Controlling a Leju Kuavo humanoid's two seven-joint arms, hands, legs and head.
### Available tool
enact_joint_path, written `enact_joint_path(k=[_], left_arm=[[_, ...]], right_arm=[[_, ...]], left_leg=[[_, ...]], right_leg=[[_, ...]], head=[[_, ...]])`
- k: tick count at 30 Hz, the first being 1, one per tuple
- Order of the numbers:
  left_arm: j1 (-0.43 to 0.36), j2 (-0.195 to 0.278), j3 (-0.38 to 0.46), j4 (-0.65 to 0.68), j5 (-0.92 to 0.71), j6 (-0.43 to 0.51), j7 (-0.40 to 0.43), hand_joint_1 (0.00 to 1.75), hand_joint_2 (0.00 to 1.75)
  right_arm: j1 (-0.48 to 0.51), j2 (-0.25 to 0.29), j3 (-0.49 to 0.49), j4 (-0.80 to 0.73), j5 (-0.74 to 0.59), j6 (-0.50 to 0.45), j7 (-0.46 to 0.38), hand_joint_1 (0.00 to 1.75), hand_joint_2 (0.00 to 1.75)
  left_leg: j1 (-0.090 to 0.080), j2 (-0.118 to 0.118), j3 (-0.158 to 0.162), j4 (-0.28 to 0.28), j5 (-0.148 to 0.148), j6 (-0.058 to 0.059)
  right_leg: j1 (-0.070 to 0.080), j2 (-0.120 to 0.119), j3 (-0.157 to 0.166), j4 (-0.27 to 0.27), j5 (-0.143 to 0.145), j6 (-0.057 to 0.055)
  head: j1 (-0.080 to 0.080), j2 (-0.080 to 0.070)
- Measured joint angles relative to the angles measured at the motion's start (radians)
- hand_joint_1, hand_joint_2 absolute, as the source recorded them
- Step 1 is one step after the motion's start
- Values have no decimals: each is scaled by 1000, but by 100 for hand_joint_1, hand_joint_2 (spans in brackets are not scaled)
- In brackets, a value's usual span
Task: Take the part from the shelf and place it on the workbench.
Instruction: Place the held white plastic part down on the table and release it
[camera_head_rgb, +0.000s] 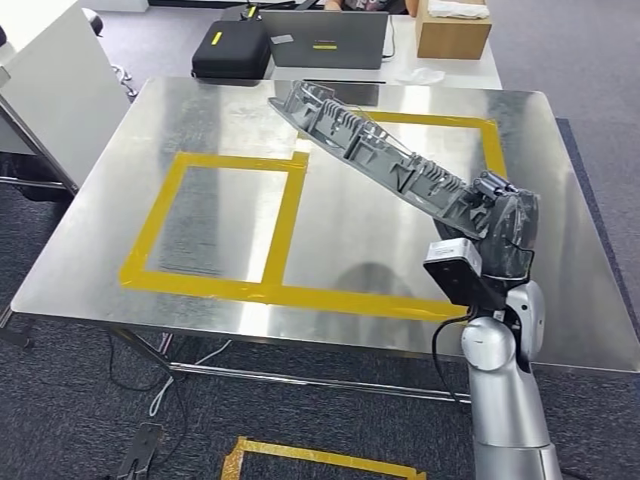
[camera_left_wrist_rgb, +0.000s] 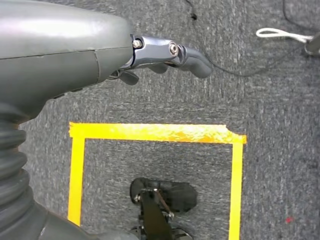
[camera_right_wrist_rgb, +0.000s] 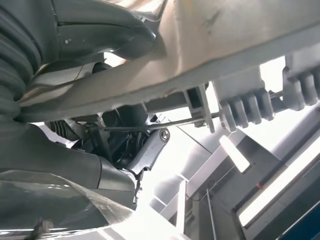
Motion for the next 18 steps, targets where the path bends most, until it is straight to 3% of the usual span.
enact_joint_path(k=[2,4,5,6,8,10,14,18], left_arm=[[-5,-1,-6,0,-3,-1,2,0,175],[-7,-1,-12,0,-9,-3,6,0,175],[-8,-1,-14,0,-12,-5,7,0,175],[-8,-1,-18,0,-15,-6,9,0,175],[-9,1,-27,0,-20,-11,10,0,175],[-12,2,-36,0,-25,-16,10,0,175],[-16,-2,-52,0,-31,-25,12,0,175],[-19,-1,-63,0,-34,-29,13,0,175]], right_arm=[[-16,-1,-16,20,2,0,3,175,175],[-35,-2,-33,45,11,-1,11,175,175],[-44,-2,-42,58,20,-2,17,175,175],[-53,-3,-49,72,32,-3,24,175,175],[-75,-4,-63,98,51,-6,38,175,175],[-105,-5,-79,127,65,-13,54,175,175],[-170,-19,-127,210,111,-27,101,175,175],[-223,-35,-169,290,142,-34,124,175,175]], left_leg=[[0,61,-53,109,-50,-11],[5,83,-108,217,-82,-16],[7,86,-115,228,-74,-17],[7,87,-103,200,-49,-15],[4,88,-38,71,17,-5],[-1,91,11,-27,44,5],[-4,89,20,-49,39,-4],[-5,88,19,-49,38,3]], right_leg=[[0,-23,7,-3,-3,-8],[2,-41,10,-2,-6,-11],[2,-47,11,-2,-7,-10],[2,-52,14,-2,-9,-10],[2,-57,19,-3,-13,-6],[5,-59,18,-2,-15,1],[7,-63,18,-5,-16,5],[6,-64,24,-16,-12,12]], head=[[-6,0],[-7,0],[-7,0],[-8,0],[-7,0],[-7,0],[-5,0],[-6,0]])
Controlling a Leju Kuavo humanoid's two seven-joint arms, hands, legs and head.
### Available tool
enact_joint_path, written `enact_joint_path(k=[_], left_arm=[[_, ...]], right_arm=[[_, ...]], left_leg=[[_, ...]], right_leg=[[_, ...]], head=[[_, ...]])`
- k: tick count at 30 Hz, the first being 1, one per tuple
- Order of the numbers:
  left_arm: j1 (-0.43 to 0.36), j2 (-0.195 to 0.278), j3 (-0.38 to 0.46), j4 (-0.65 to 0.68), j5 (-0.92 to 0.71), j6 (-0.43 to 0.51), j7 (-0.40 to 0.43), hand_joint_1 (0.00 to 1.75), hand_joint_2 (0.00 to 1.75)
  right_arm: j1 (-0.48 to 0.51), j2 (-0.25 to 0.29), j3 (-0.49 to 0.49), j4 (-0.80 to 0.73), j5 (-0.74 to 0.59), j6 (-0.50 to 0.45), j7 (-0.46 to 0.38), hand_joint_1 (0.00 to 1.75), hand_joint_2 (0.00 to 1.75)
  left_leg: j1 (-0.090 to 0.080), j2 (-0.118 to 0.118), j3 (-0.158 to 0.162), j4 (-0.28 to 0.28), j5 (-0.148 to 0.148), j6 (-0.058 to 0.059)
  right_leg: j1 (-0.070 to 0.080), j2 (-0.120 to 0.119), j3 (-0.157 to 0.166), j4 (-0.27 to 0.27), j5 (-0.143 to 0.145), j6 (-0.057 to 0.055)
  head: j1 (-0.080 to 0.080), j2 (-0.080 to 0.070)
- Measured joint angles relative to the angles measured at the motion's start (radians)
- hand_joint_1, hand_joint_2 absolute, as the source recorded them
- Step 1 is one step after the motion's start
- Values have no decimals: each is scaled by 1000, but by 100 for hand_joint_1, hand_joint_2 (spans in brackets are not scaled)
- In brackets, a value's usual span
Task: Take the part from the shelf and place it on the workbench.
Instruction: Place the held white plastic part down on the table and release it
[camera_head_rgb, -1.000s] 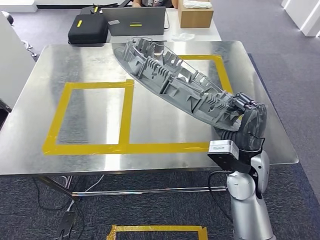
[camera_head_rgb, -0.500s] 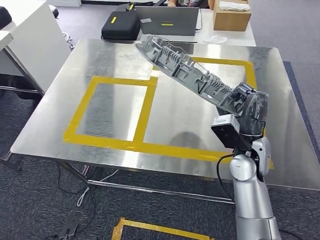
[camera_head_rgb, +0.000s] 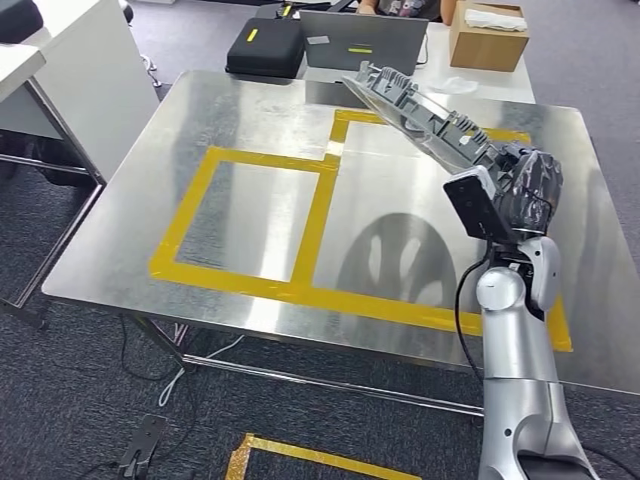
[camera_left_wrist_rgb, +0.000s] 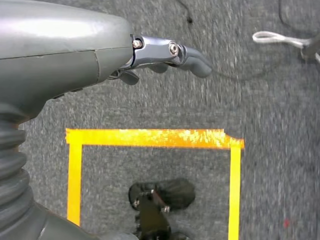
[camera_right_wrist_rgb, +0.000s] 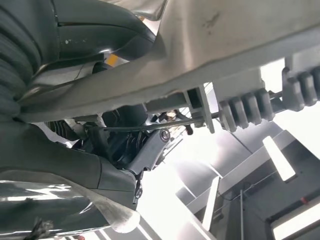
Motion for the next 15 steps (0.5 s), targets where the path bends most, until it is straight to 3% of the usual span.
enact_joint_path(k=[6,15], left_arm=[[-2,0,-11,0,-1,-4,0,0,175],[-3,0,-26,0,0,-12,11,0,175]], right_arm=[[-31,-7,-27,58,28,-16,20,175,175],[-95,-34,-127,161,193,-89,146,175,175]], left_leg=[[-1,0,0,1,0,7],[-1,0,0,1,1,9]], right_leg=[[-1,1,2,-6,4,7],[-1,0,2,-5,4,9]], head=[[0,0],[0,0]])
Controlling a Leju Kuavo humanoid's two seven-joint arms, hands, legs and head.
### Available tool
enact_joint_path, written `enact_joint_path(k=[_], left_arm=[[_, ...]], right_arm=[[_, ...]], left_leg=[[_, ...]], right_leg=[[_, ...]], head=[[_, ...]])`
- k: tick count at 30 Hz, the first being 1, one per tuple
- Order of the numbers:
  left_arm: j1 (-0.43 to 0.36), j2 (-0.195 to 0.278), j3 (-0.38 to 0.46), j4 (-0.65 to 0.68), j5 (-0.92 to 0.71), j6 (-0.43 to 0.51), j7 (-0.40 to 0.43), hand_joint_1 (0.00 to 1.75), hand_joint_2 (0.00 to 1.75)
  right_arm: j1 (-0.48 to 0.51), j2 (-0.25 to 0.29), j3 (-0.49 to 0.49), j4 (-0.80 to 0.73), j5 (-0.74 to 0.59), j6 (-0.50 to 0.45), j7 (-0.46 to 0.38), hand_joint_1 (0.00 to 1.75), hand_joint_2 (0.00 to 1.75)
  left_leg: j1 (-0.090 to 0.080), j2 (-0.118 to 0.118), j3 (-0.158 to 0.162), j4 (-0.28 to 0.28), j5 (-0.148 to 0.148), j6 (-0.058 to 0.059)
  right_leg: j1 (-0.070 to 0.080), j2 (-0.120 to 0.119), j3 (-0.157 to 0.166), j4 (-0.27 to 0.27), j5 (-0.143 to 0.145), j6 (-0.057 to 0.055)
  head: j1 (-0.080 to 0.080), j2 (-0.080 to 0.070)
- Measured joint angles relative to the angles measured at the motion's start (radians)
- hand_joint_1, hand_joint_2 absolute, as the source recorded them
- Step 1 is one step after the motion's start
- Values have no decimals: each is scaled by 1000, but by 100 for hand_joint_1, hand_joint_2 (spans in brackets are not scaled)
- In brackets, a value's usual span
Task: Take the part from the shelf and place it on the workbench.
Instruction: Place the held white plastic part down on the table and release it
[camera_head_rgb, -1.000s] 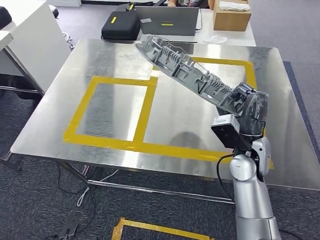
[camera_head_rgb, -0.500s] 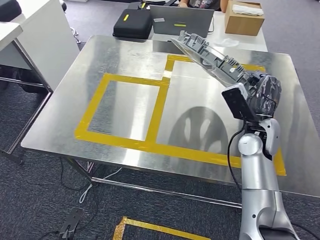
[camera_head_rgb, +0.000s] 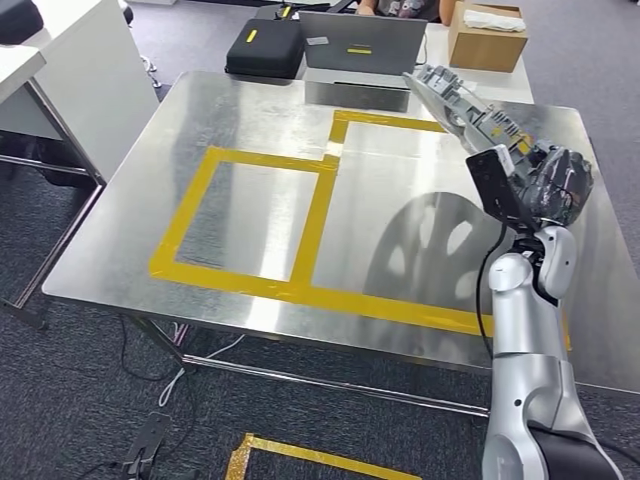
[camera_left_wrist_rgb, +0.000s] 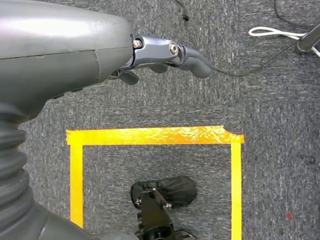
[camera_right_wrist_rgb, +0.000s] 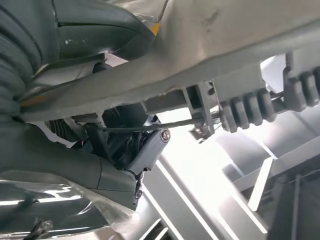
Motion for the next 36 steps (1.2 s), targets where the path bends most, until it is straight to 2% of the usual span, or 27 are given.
enact_joint_path(k=[4,9,13,19,24,32,36], left_arm=[[0,0,-7,0,0,-4,1,0,175],[0,0,-17,0,4,-16,1,0,175],[0,0,-17,0,13,-17,10,0,0],[0,1,-17,0,29,-17,21,0,0],[0,4,-17,0,43,-18,18,0,0],[2,9,-17,0,48,-18,16,0,0],[3,14,-16,0,61,-16,15,0,0]], right_arm=[[-17,-14,-44,27,32,2,21,0,0],[-44,-21,-68,67,73,16,11,0,0],[-58,-23,-73,100,87,33,11,0,0],[-96,-39,-78,188,66,131,-22,0,0],[-147,-77,-60,316,34,277,-76,0,0],[-195,-108,-40,415,27,310,-86,0,0],[-247,-140,-12,491,27,424,-99,0,0]], left_leg=[[0,0,0,0,0,0],[0,0,0,0,0,0],[1,0,0,0,0,0],[1,0,1,0,0,0],[1,0,1,0,0,0],[1,0,1,0,1,1],[1,0,1,0,1,1]], right_leg=[[0,0,0,0,0,0],[1,1,0,0,0,0],[1,0,0,0,0,0],[1,2,1,0,0,0],[1,1,1,0,1,2],[1,1,1,0,1,2],[1,2,1,0,1,2]], head=[[0,0],[0,0],[0,0],[0,0],[0,0],[0,0],[0,0]])
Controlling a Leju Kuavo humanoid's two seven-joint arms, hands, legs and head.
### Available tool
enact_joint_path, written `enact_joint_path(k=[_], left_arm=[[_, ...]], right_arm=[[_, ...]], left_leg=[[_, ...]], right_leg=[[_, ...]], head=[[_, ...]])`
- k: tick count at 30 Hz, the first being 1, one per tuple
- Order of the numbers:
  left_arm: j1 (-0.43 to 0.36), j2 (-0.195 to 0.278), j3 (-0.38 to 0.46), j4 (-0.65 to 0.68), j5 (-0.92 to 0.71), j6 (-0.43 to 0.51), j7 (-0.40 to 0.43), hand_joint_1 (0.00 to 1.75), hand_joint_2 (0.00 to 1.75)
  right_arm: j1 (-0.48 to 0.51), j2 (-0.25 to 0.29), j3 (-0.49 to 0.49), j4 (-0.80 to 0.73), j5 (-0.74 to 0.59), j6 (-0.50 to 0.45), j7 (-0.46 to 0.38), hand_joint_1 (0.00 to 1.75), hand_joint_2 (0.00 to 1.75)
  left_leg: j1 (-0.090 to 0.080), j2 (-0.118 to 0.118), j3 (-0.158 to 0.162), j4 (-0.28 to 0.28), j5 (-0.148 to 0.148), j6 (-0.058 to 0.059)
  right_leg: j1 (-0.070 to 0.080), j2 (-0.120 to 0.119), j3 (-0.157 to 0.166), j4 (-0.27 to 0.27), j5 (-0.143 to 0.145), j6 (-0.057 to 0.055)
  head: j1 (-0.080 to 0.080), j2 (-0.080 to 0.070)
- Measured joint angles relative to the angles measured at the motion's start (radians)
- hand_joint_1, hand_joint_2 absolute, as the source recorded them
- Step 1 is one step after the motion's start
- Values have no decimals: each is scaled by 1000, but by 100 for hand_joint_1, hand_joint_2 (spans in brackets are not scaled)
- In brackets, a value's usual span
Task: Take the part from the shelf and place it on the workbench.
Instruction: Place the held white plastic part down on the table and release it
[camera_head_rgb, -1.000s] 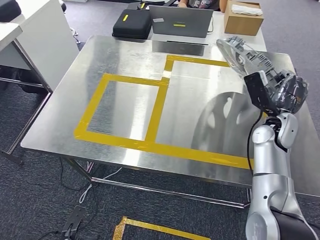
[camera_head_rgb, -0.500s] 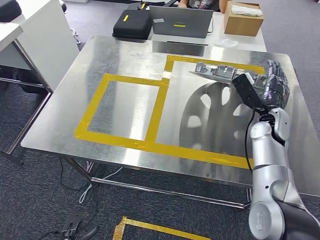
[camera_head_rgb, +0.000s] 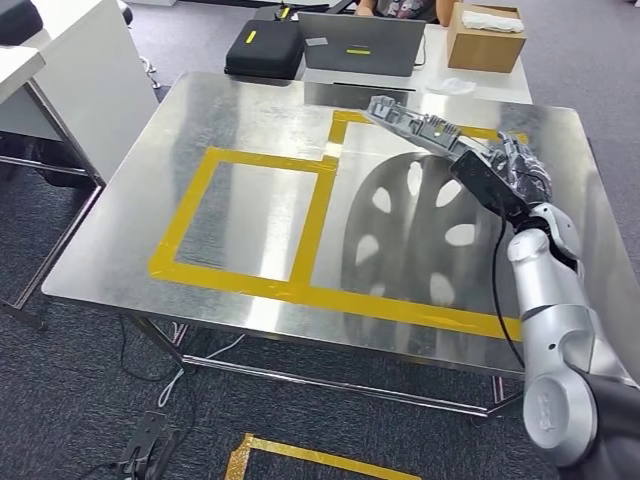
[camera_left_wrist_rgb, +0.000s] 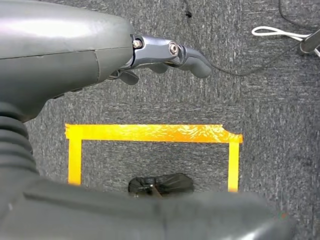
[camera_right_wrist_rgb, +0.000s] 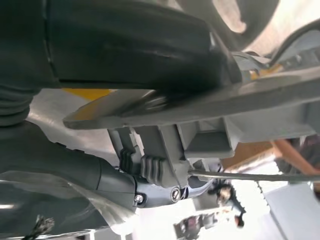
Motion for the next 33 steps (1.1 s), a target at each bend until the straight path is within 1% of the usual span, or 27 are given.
enact_joint_path(k=[5,7,8,13,17,19,21,24,26,28,30,33], left_arm=[[12,13,3,0,24,0,-15,0,0],[17,18,5,0,33,0,-19,0,0],[19,20,7,0,38,1,-21,0,0],[25,23,14,0,50,8,-26,0,0],[25,23,20,0,50,9,-26,0,0],[26,23,20,0,51,10,-26,0,0],[27,23,21,0,51,14,-26,0,0],[27,21,22,0,50,19,-22,0,0],[27,20,22,0,48,22,-17,0,0],[27,19,22,0,44,23,-13,0,0],[27,17,22,0,42,24,-11,0,0],[28,15,23,0,38,24,-7,0,0]], right_arm=[[-133,-88,72,128,10,256,-38,0,0],[-181,-120,105,162,11,312,-41,0,0],[-197,-131,119,173,8,317,-38,0,0],[-216,-159,198,189,12,233,12,0,0],[-215,-180,260,200,31,213,31,0,0],[-208,-190,291,203,31,168,49,0,0],[-193,-193,309,203,32,71,103,0,0],[-154,-193,326,177,71,-89,250,0,0],[-121,-193,329,143,110,-142,330,0,0],[-89,-194,323,109,154,-154,379,0,0],[-64,-200,311,88,205,-144,415,0,0],[-45,-215,285,82,263,-125,434,0,0]], left_leg=[[0,0,0,0,0,0],[0,0,1,0,1,1],[0,0,1,0,1,1],[0,0,1,0,1,1],[0,0,1,0,1,1],[0,0,1,0,1,1],[0,0,1,0,1,1],[0,0,1,0,1,1],[0,0,1,0,1,1],[0,0,1,0,1,1],[-1,0,1,1,1,1],[-1,0,1,0,0,1]], right_leg=[[0,0,0,0,1,1],[-1,-1,1,0,1,1],[0,-1,1,0,1,1],[0,-1,1,0,1,1],[-1,-1,1,0,1,1],[-1,-2,1,0,1,1],[0,-2,1,0,1,1],[0,-2,2,0,1,1],[-1,-2,1,0,1,1],[-1,-1,1,0,1,1],[-1,-2,1,-1,1,1],[-1,-2,1,-1,1,1]], head=[[0,0],[0,0],[0,0],[0,0],[0,0],[0,0],[0,0],[0,0],[0,0],[0,0],[0,0],[0,0]])
